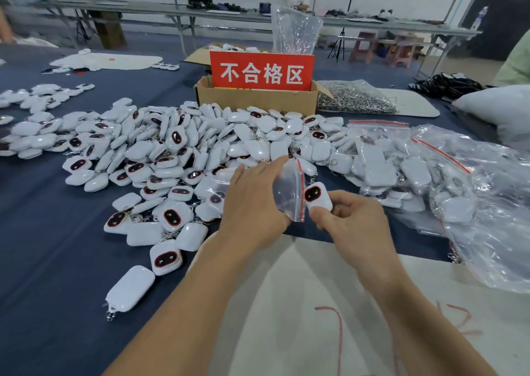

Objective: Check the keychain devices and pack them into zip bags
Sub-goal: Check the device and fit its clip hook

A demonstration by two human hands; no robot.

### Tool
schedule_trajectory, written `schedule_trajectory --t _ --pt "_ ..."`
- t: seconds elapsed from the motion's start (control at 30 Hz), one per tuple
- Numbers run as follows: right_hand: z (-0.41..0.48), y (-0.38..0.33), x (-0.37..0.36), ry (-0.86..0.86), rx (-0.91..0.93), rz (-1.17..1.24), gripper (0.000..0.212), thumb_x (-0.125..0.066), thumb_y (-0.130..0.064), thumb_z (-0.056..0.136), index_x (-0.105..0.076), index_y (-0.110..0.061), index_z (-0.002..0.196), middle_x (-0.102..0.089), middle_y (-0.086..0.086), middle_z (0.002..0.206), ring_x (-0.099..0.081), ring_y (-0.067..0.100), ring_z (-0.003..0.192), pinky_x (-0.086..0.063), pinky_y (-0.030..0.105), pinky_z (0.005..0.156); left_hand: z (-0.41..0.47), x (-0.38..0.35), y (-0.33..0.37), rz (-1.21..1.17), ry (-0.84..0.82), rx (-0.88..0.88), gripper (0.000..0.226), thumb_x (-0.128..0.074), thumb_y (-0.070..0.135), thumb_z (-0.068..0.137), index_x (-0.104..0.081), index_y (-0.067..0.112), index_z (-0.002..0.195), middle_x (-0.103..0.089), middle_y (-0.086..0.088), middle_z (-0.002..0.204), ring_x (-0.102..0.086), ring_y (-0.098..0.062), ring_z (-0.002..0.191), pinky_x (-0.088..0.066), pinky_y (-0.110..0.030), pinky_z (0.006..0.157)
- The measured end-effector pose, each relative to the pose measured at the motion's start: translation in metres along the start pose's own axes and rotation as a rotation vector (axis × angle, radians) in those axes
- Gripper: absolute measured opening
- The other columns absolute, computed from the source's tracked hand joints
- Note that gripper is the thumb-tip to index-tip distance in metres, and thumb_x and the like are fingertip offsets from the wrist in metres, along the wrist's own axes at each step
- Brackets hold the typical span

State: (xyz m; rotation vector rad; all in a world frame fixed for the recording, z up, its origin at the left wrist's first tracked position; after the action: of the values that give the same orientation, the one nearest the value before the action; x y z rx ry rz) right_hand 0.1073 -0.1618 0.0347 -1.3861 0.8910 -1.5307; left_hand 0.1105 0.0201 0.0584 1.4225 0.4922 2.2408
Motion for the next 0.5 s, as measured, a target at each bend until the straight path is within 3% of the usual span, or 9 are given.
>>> schedule_trajectory --t 0.1,0.13,0.2,0.3,0.4,0.5 --pt "0.012 -0.024 -0.005 -0.056 0.076 -0.073 0.015 -0.076 -0.036 0.075 -0.076 -0.022 0.082 -0.052 0.014 0.060 -0.034 0.010 0.053 -0.030 0.021 0.048 0.000 0.008 0.004 -0.169 0.044 -0.014 0.087 -0.090 0.031 0.070 -0.051 0.035 0.148 -0.060 0.015 0.126 -0.048 -0.002 0.119 -0.022 -0.035 0.124" --pt "0.016 -0.032 -0.007 -0.078 0.088 -0.086 0.014 -0.078 -0.032 0.075 -0.077 -0.020 0.081 -0.051 0.014 0.059 -0.033 0.011 0.052 -0.030 0.023 0.048 0.000 0.011 0.004 -0.222 0.056 -0.014 0.086 -0.091 0.030 0.068 -0.054 0.036 0.145 -0.058 0.021 0.118 -0.046 0.002 0.111 -0.033 -0.040 0.119" --pt "0.028 -0.049 -0.010 -0.115 0.096 -0.089 0.006 -0.081 -0.022 0.075 -0.079 -0.019 0.080 -0.059 0.015 0.060 -0.036 0.012 0.052 -0.034 0.026 0.053 0.000 0.017 0.003 -0.312 0.089 -0.003 0.082 -0.092 0.030 0.065 -0.057 0.041 0.139 -0.055 0.031 0.107 -0.048 0.000 0.108 -0.047 -0.034 0.103" --pt "0.038 -0.075 -0.016 -0.152 0.093 0.050 0.020 -0.079 -0.005 0.079 -0.080 -0.022 0.090 -0.075 0.003 0.074 -0.061 0.010 0.063 -0.052 0.031 0.069 0.000 0.028 -0.006 -0.484 0.171 0.061 0.077 -0.091 0.039 0.065 -0.058 0.048 0.133 -0.063 0.028 0.112 -0.060 0.002 0.110 -0.050 -0.017 0.090" --pt "0.042 -0.089 -0.019 -0.188 0.067 0.315 0.030 -0.074 0.007 0.080 -0.079 -0.014 0.100 -0.080 0.007 0.092 -0.071 0.014 0.082 -0.058 0.031 0.081 0.002 0.041 -0.015 -0.685 0.249 0.127 0.065 -0.088 0.037 0.065 -0.065 0.050 0.124 -0.071 0.024 0.115 -0.066 0.003 0.108 -0.055 -0.023 0.089" --pt "0.049 -0.082 -0.008 -0.120 0.013 0.615 0.026 -0.070 0.007 0.085 -0.078 -0.010 0.103 -0.080 0.009 0.097 -0.075 0.017 0.086 -0.060 0.026 0.080 0.003 0.055 -0.031 -0.774 0.347 0.215 0.063 -0.088 0.029 0.062 -0.069 0.043 0.121 -0.072 0.026 0.108 -0.068 0.003 0.102 -0.057 -0.023 0.088"
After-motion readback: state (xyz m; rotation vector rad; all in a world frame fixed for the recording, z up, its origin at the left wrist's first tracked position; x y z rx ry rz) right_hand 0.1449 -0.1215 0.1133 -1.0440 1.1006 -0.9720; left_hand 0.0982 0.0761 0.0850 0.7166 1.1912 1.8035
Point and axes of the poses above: each hand's wrist, its own z-axis towards the middle knuckle, its own x-axis out of the back of the hand, y = z × x, the point moved 10 cm from there along z, towards the middle knuckle
